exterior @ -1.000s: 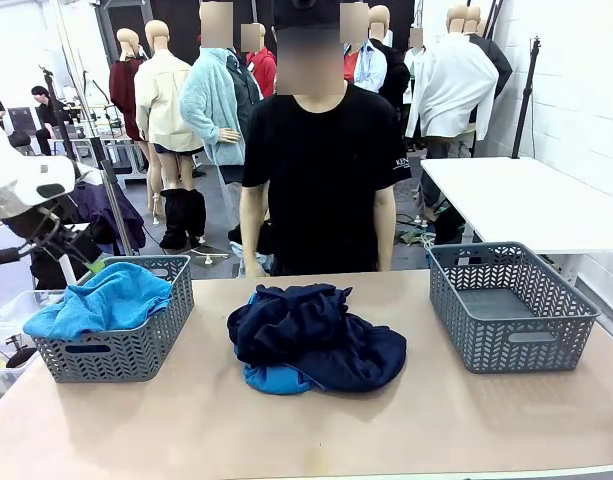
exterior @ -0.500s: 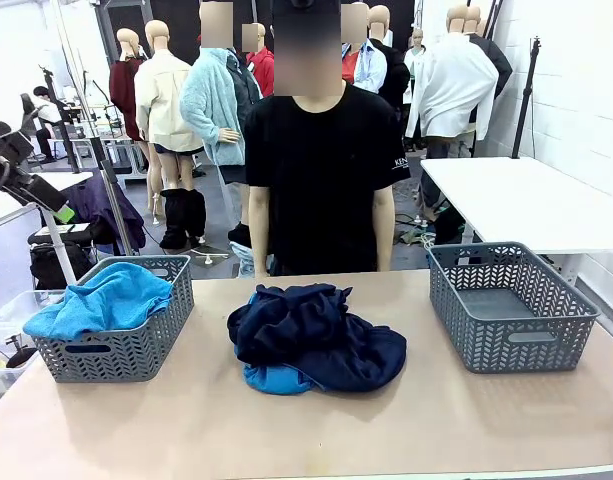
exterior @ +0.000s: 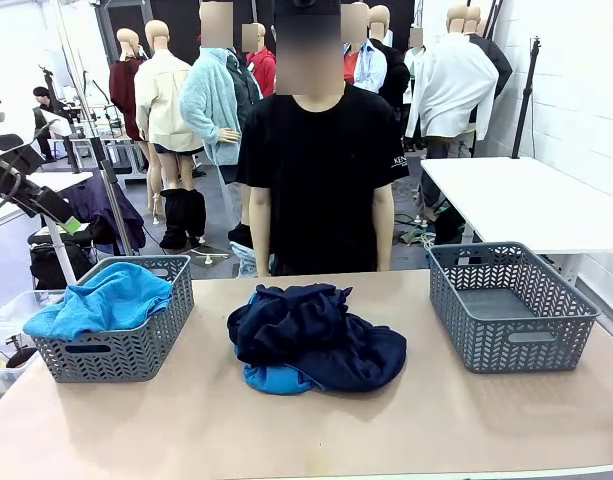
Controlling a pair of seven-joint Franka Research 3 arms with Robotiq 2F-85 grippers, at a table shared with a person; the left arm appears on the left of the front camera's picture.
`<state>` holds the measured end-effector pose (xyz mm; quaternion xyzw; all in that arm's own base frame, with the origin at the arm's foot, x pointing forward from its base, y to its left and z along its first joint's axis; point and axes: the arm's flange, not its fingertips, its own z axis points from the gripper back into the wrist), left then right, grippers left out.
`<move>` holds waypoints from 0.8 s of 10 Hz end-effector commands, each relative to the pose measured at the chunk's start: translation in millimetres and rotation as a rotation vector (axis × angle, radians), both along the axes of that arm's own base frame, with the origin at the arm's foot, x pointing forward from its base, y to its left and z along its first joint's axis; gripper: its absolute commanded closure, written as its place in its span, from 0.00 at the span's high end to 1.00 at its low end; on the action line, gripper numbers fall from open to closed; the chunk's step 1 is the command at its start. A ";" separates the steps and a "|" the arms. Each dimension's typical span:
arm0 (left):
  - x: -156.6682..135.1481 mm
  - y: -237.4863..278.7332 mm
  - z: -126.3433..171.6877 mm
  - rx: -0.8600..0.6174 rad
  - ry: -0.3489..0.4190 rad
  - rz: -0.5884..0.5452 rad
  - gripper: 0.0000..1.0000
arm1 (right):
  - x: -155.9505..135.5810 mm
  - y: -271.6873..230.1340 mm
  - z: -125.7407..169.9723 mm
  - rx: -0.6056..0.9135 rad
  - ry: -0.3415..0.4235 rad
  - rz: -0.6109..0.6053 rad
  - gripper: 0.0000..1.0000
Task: Sort the tops and bottoms.
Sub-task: Lift clothes from the center of the table with your right hand.
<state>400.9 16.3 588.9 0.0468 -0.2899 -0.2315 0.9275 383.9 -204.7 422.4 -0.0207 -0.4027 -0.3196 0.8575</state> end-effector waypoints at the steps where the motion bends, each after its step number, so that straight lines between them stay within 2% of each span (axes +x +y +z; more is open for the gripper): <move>1: 0.4 -0.9 2.0 0.000 -0.012 0.005 1.00 | 0.0 0.9 -0.2 -0.010 0.009 0.008 1.00; 3: 0.0 0.0 0.2 0.000 -0.001 0.000 1.00 | 0.0 0.9 -0.2 -0.010 0.009 0.008 1.00; 5: -6.4 49.2 22.8 0.030 -0.135 0.164 1.00 | 0.0 0.0 0.0 0.000 0.000 0.000 1.00; 7: -18.0 85.8 42.6 0.053 -0.203 0.294 1.00 | 3.4 46.9 67.4 -0.131 -0.158 0.128 1.00; 8: -23.8 104.1 47.5 0.047 -0.223 0.335 1.00 | -1.0 76.7 103.9 -0.186 -0.246 0.253 1.00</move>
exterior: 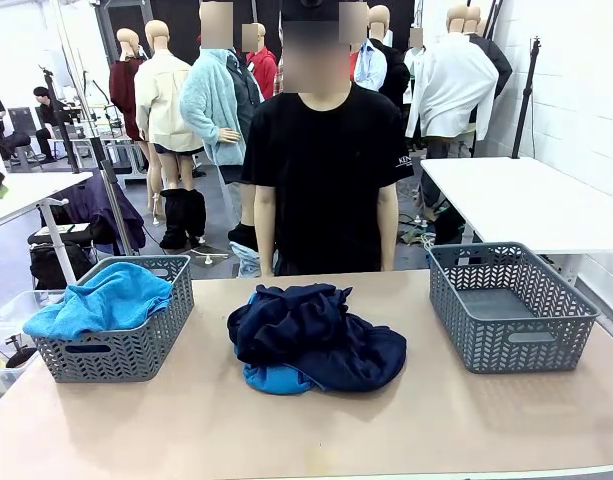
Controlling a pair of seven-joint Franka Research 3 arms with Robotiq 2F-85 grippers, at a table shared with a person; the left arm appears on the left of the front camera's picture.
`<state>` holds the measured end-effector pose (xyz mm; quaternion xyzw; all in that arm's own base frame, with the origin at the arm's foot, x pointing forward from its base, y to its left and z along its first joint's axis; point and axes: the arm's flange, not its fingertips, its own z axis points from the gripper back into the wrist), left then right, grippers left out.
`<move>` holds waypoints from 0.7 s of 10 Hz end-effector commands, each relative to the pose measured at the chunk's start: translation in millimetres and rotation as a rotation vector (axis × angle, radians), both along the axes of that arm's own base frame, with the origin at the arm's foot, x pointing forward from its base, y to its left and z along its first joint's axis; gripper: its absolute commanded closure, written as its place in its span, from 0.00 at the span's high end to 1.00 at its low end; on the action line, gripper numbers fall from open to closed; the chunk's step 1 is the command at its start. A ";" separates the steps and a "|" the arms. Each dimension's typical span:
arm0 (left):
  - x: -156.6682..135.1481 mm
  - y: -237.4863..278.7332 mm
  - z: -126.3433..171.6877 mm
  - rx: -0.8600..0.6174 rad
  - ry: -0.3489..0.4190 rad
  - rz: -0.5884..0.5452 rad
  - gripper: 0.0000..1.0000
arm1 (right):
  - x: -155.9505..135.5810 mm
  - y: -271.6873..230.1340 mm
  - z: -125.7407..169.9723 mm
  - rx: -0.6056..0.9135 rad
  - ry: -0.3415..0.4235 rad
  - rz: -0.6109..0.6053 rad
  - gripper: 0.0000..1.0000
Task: Sort the tops and bottoms.
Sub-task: Lift clothes from the center of the table with your right hand.
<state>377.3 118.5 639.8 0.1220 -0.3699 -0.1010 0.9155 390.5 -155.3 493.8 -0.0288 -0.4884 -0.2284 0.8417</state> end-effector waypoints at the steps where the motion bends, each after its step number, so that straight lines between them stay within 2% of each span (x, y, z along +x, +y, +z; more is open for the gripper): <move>1: -2.9 13.2 -7.1 0.039 -0.006 0.066 1.00 | -10.2 54.1 70.1 -0.071 -0.178 0.217 1.00; 2: -2.7 20.5 -17.0 0.036 0.030 0.064 1.00 | -17.7 85.4 107.5 -0.100 -0.240 0.338 1.00; 3: -0.7 28.1 -26.2 0.036 0.039 0.066 1.00 | -23.4 116.2 130.4 -0.114 -0.253 0.496 1.00; 4: -1.5 33.9 -34.0 0.017 0.067 0.001 1.00 | -26.3 148.7 143.5 -0.125 -0.233 0.686 1.00; 5: -6.1 28.8 -12.5 0.023 0.025 0.061 1.00 | -25.3 180.3 147.2 -0.180 -0.205 0.841 1.00; 7: -6.1 28.8 -12.5 0.023 0.025 0.061 1.00 | -21.3 251.6 136.8 -0.309 -0.121 1.098 1.00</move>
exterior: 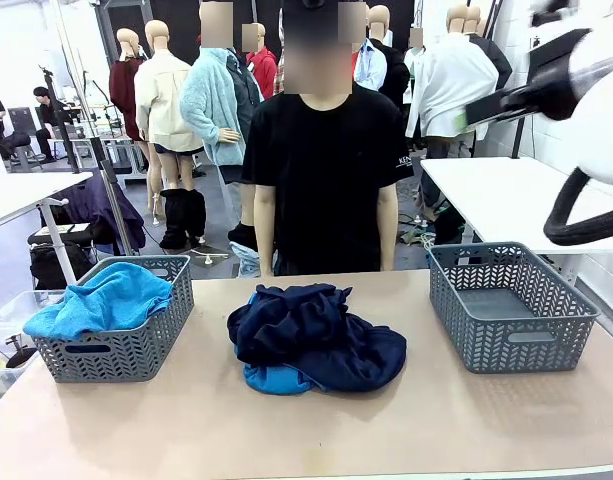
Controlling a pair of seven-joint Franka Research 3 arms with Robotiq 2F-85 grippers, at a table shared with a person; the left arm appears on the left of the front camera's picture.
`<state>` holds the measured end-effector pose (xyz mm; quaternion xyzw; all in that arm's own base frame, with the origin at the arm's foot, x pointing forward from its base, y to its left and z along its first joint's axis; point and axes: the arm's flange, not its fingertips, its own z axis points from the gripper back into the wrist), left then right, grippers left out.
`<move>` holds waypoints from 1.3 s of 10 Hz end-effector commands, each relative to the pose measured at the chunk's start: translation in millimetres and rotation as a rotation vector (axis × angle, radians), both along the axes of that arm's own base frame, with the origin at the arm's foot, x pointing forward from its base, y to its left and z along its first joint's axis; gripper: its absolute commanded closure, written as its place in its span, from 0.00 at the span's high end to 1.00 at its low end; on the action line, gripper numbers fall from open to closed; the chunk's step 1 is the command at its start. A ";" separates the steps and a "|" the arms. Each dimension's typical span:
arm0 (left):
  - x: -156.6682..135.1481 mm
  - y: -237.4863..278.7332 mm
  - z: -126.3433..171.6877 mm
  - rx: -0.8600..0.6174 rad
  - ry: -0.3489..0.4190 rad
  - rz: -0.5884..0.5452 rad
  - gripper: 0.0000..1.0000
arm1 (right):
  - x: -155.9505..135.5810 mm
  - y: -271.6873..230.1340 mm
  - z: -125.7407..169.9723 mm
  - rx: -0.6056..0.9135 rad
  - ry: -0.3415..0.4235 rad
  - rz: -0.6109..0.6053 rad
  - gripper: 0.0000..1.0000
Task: Sort the tops and bottoms.
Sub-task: Lift clothes from the center of the table with your right hand.
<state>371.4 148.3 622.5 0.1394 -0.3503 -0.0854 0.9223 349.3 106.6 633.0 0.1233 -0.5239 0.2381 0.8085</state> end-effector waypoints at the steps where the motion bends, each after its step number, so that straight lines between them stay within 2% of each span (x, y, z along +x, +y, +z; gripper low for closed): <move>1: -0.3 -0.9 4.8 0.001 -0.009 0.013 1.00 | 22.4 25.9 -14.1 -0.186 0.036 0.279 1.00; 3: -0.3 -0.9 4.8 0.001 -0.009 0.013 1.00 | 34.9 97.9 -52.8 -0.361 0.120 0.352 1.00; 4: -0.3 -0.9 4.8 0.001 -0.009 0.013 1.00 | 40.5 121.4 -76.6 -0.424 0.122 0.368 1.00; 5: -0.3 -0.9 4.8 0.001 -0.009 0.013 1.00 | 47.9 124.9 -88.3 -0.437 0.077 0.295 1.00; 6: -0.3 -0.9 4.8 0.001 -0.009 0.013 1.00 | 15.0 111.9 -73.5 -0.347 0.151 0.366 1.00; 10: -0.3 -0.9 4.8 0.001 -0.009 0.013 1.00 | 15.0 111.9 -73.5 -0.347 0.151 0.366 1.00; 11: -0.3 -0.9 4.8 0.001 -0.009 0.013 1.00 | 17.6 117.7 -68.1 -0.345 0.145 0.343 1.00; 13: -0.3 -0.9 4.8 0.001 -0.009 0.013 1.00 | 62.4 156.6 -68.3 -0.471 0.173 0.450 1.00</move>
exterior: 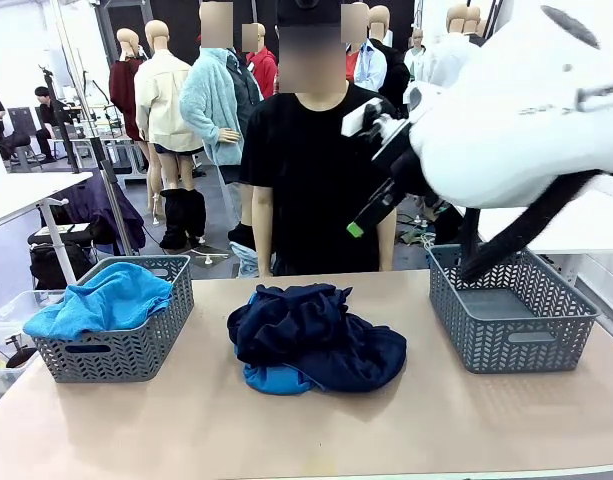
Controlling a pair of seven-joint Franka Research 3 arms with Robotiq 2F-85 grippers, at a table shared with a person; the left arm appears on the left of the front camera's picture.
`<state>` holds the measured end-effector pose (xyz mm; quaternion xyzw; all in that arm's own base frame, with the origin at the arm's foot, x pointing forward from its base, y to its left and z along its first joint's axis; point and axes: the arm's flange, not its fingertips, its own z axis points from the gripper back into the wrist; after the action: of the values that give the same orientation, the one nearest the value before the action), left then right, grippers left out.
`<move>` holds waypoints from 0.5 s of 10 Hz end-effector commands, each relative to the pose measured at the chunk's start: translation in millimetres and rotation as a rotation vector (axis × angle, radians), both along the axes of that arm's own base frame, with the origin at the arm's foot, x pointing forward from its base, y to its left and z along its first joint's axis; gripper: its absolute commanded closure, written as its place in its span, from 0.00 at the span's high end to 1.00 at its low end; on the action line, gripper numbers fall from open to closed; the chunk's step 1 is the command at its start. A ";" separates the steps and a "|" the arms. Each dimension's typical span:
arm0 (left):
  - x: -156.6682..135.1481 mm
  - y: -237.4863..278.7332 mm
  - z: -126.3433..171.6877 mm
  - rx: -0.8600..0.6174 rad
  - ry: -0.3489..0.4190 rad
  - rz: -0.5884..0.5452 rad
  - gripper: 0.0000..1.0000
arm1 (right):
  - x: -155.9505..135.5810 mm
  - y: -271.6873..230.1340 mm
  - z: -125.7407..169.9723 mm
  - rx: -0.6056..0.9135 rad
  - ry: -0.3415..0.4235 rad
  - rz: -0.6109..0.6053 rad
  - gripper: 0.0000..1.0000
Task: Sort the tops and bottoms.
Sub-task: Lift clothes from the center of the table with your right hand.
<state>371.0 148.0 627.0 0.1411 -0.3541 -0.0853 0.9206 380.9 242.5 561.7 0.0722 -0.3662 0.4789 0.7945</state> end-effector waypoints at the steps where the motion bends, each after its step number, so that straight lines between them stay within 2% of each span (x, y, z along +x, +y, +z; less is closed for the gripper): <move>1: 0.1 -0.7 0.2 -0.002 -0.001 0.013 1.00 | 55.3 41.7 -4.4 -0.139 0.081 0.151 1.00; 3: 0.1 -0.7 0.2 -0.002 -0.001 0.013 1.00 | 86.1 72.1 -28.7 -0.236 0.173 0.248 1.00; 5: 0.1 -0.7 0.2 -0.002 -0.001 0.013 1.00 | 125.9 102.2 -65.4 -0.314 0.252 0.361 1.00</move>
<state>371.1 147.8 626.9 0.1411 -0.3539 -0.0855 0.9206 477.6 336.0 494.6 0.0728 -0.1928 0.6241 0.7537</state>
